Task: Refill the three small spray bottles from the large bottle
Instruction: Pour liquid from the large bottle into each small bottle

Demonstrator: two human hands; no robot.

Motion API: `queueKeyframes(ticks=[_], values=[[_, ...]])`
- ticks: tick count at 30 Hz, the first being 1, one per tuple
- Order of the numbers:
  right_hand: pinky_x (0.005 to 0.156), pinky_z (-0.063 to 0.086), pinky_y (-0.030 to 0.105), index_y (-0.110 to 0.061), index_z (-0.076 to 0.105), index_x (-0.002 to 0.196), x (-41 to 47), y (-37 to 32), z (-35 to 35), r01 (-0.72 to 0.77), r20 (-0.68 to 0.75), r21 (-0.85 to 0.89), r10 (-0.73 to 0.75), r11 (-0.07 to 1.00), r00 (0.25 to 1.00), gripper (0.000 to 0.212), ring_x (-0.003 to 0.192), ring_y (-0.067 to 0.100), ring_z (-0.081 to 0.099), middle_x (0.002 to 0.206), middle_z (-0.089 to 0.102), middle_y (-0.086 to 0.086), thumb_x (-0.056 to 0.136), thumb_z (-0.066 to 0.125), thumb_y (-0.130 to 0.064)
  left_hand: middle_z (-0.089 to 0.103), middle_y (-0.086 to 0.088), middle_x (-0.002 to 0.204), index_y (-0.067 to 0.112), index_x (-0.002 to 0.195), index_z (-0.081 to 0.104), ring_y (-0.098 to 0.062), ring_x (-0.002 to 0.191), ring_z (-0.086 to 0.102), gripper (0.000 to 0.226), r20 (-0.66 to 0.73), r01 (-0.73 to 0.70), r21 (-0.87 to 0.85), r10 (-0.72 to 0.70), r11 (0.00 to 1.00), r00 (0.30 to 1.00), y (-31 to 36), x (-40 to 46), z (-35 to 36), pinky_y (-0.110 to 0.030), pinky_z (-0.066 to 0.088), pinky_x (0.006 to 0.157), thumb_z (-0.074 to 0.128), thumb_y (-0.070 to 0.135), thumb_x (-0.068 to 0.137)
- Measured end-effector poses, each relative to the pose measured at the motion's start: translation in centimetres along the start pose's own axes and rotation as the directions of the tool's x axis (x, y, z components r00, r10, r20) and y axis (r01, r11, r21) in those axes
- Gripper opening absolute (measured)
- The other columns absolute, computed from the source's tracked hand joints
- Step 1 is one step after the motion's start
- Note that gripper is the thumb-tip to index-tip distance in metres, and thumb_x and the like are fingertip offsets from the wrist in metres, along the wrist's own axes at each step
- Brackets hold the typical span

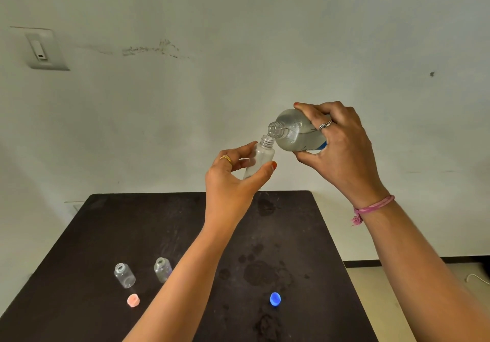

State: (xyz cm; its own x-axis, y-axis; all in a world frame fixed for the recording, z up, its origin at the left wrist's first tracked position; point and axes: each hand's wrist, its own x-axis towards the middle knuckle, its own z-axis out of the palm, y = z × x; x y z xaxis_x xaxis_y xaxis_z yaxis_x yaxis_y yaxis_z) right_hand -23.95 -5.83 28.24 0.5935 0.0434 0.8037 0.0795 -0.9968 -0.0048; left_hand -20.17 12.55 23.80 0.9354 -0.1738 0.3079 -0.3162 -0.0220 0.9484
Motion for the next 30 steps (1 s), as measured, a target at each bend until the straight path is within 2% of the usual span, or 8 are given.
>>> queueKeyframes(ticks=[10,16,23,30], values=[[0.076,0.052,0.037,-0.017,0.057,0.131,0.01,-0.1,0.0,0.004,0.002,-0.008,-0.004,1.0,1.0,0.077,0.101,0.03,0.054,0.113,0.059,0.011,0.061,0.089,-0.018,0.067,0.008,0.111,0.028,0.115,0.066,0.002,0.096,0.063,0.042,-0.011,0.0,-0.008,0.0,1.0,1.0,0.12,-0.03,0.05,0.002,0.042,0.064,0.082,0.031,0.076],[0.077,0.053,0.038,-0.017,0.056,0.132,0.07,-0.01,0.0,0.009,0.01,-0.006,-0.009,1.0,1.0,0.078,0.102,0.03,0.054,0.114,0.059,0.011,0.062,0.089,-0.019,0.066,0.007,0.113,0.027,0.115,0.066,0.003,0.096,0.062,0.041,-0.02,-0.006,-0.005,0.006,1.0,1.0,-0.04,0.0,0.26,0.004,0.04,0.063,0.082,0.029,0.076],[0.077,0.053,0.038,-0.016,0.057,0.131,0.16,0.04,0.06,0.008,0.006,0.0,-0.008,1.0,1.0,0.078,0.102,0.03,0.054,0.113,0.059,0.011,0.061,0.09,-0.018,0.066,0.012,0.11,0.026,0.118,0.067,0.011,0.096,0.059,0.046,-0.045,-0.014,0.008,0.014,1.0,0.999,-0.48,0.29,0.49,0.0,0.046,0.072,0.082,0.033,0.075],[0.079,0.052,0.038,-0.016,0.057,0.132,0.3,0.15,0.15,0.014,0.008,-0.002,-0.014,1.0,1.0,0.077,0.101,0.03,0.054,0.114,0.059,0.012,0.061,0.089,-0.018,0.065,0.011,0.11,0.026,0.117,0.067,0.009,0.095,0.06,0.044,-0.06,-0.023,0.007,0.023,1.0,0.998,-0.62,0.41,0.59,0.001,0.044,0.073,0.082,0.031,0.076]])
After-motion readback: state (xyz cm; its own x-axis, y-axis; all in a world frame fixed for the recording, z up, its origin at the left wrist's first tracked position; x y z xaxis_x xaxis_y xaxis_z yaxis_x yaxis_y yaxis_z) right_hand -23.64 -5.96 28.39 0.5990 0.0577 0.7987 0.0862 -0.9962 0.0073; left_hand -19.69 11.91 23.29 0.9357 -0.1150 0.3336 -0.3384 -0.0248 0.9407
